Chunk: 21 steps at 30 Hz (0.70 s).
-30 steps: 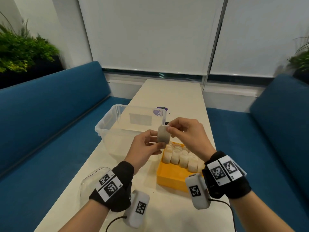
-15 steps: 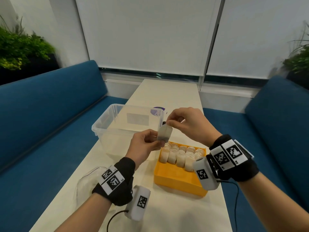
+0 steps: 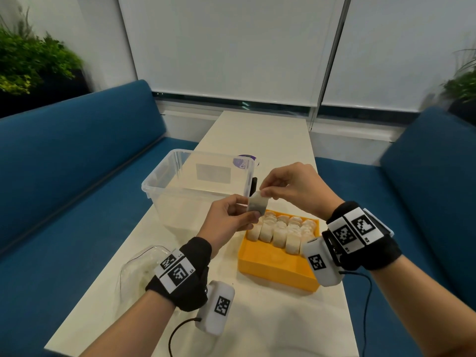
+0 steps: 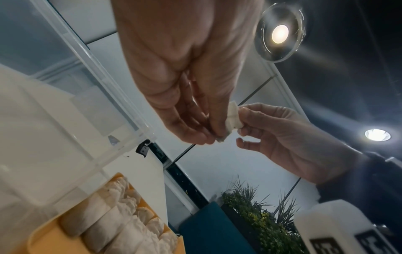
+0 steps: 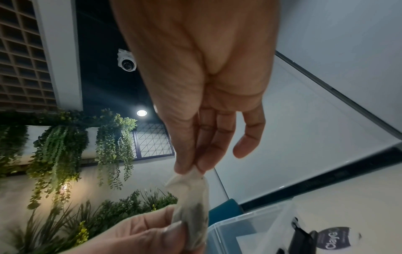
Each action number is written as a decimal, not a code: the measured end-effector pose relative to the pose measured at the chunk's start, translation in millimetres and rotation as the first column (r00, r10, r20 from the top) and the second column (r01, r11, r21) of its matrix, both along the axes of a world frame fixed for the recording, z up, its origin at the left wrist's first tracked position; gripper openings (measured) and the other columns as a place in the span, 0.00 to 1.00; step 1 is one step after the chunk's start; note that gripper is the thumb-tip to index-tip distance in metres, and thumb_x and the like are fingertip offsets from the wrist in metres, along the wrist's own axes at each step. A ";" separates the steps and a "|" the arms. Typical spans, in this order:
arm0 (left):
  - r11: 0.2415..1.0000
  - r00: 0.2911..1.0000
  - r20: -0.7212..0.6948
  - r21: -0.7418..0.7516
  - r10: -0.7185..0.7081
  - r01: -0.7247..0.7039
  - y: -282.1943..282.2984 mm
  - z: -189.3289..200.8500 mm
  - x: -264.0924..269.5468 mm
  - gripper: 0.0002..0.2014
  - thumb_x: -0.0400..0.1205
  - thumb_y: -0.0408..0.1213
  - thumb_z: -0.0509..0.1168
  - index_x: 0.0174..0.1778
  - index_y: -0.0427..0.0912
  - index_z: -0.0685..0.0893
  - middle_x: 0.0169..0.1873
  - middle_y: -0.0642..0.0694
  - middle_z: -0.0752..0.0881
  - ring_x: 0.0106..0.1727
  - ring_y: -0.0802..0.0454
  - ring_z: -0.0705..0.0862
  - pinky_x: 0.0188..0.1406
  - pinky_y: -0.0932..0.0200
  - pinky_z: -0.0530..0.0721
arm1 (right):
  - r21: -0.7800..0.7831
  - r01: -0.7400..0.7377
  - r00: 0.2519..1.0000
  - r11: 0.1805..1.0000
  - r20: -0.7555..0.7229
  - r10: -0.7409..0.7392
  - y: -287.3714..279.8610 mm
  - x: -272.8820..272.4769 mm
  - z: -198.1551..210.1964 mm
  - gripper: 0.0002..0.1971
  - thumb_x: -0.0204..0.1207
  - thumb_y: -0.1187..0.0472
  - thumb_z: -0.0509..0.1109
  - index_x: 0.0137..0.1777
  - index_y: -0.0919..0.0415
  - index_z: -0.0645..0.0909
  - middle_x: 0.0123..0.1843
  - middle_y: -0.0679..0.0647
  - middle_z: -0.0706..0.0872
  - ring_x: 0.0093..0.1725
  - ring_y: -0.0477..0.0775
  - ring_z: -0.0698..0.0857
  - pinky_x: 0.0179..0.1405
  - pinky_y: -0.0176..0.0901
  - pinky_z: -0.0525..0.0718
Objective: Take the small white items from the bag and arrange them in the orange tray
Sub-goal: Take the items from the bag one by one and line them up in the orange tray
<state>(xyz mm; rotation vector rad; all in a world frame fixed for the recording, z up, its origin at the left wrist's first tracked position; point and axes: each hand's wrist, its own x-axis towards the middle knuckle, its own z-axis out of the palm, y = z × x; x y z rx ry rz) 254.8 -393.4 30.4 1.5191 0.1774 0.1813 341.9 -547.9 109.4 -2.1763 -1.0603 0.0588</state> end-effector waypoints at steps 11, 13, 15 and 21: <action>0.996 0.992 -0.118 0.082 0.044 -0.034 13.9 -16.6 -15.6 0.13 0.78 0.37 0.73 0.58 0.45 0.85 0.51 0.45 0.89 0.47 0.52 0.89 0.42 0.61 0.87 | -0.258 0.166 0.981 0.952 -0.055 -0.186 -1.9 48.8 -52.0 0.08 0.74 0.64 0.73 0.53 0.61 0.87 0.44 0.53 0.88 0.44 0.50 0.85 0.50 0.38 0.82; 0.994 0.989 -0.130 0.098 0.066 -0.053 19.8 -20.4 -20.4 0.12 0.79 0.37 0.73 0.57 0.46 0.86 0.50 0.45 0.89 0.46 0.52 0.88 0.42 0.61 0.86 | -0.376 0.181 0.974 0.909 -0.061 -0.219 -0.6 56.7 -71.4 0.06 0.73 0.65 0.73 0.49 0.63 0.88 0.45 0.55 0.88 0.43 0.49 0.84 0.46 0.36 0.80; 0.991 0.987 -0.136 0.112 0.086 -0.071 25.3 -22.9 -25.0 0.11 0.79 0.37 0.73 0.56 0.46 0.86 0.49 0.46 0.89 0.47 0.51 0.88 0.42 0.61 0.85 | -0.472 0.156 0.962 0.868 -0.126 -0.241 -0.1 61.7 -89.8 0.02 0.72 0.67 0.74 0.43 0.63 0.87 0.42 0.57 0.89 0.38 0.50 0.85 0.41 0.35 0.82; 0.985 0.977 -0.159 0.126 0.140 -0.120 39.2 -28.0 -37.4 0.09 0.80 0.37 0.72 0.56 0.46 0.87 0.48 0.47 0.89 0.47 0.51 0.89 0.42 0.61 0.85 | -0.645 0.125 0.929 0.754 -0.190 -0.317 3.5 75.0 -128.9 0.04 0.70 0.73 0.72 0.42 0.67 0.86 0.37 0.59 0.87 0.36 0.55 0.89 0.39 0.42 0.89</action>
